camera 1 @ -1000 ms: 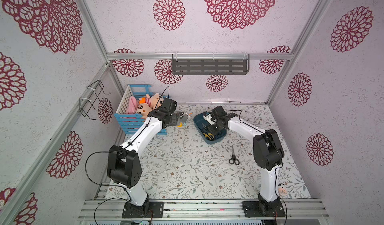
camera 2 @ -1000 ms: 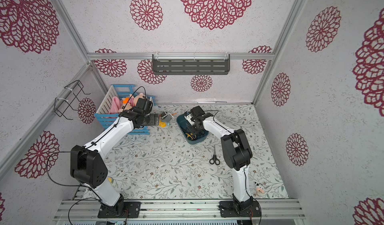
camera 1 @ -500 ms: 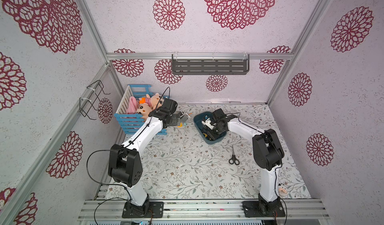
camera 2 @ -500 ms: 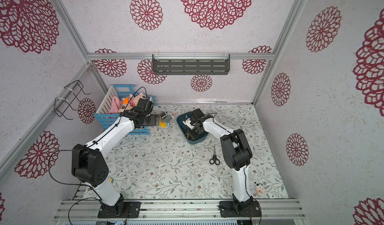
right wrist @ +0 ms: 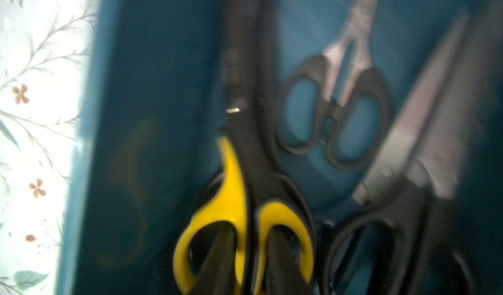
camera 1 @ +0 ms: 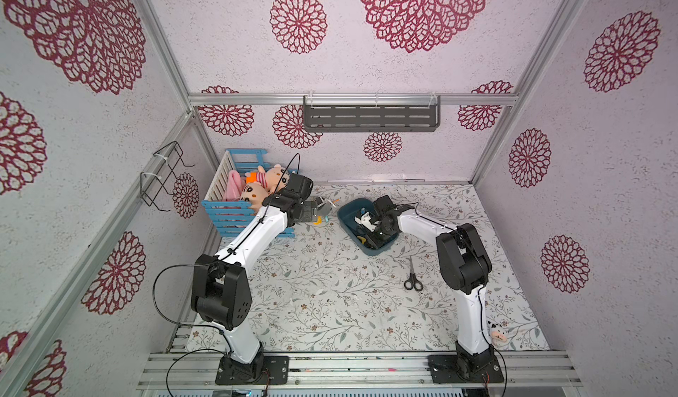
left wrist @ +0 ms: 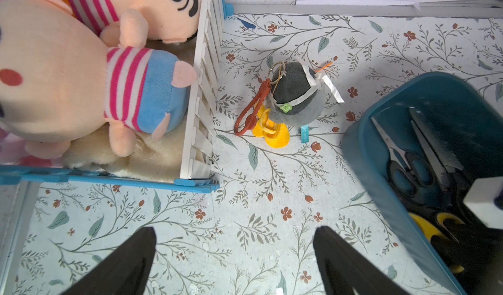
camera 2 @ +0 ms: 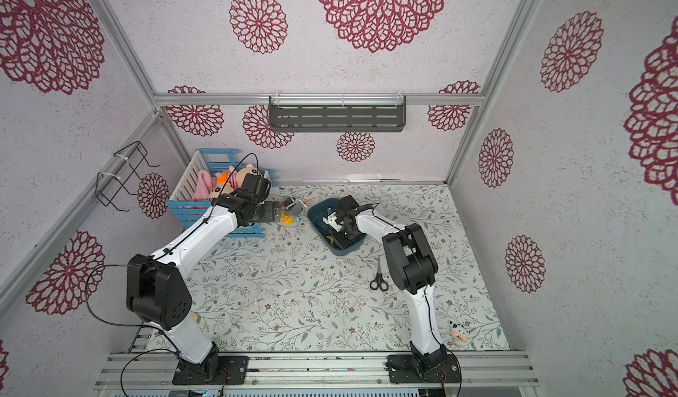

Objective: Take the scissors out of the storage box
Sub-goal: Pick up the scissors from the storage box.

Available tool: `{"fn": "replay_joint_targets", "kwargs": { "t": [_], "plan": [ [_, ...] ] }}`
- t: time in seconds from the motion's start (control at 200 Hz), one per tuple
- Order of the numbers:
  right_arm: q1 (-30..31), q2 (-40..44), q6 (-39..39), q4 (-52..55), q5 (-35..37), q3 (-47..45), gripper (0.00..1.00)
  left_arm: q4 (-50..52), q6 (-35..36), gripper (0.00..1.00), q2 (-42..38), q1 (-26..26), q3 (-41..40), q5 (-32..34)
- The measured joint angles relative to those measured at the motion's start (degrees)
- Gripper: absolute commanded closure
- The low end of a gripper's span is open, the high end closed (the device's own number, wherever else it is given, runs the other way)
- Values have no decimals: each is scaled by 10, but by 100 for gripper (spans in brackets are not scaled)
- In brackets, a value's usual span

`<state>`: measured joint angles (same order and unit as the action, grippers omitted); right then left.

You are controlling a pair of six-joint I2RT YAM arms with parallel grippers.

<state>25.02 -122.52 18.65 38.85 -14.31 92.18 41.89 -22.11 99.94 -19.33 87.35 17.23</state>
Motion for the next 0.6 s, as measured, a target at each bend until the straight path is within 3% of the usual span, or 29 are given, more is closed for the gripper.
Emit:
{"fn": "replay_joint_targets", "kwargs": {
  "t": [0.365,0.595],
  "plan": [
    [-21,15,-40,-1,-4,25,90,2,-4,3,3,0,9,0],
    [-37,99,-120,-29,21,13,92,10,0,3,14,-15,33,10]
  ]
}}
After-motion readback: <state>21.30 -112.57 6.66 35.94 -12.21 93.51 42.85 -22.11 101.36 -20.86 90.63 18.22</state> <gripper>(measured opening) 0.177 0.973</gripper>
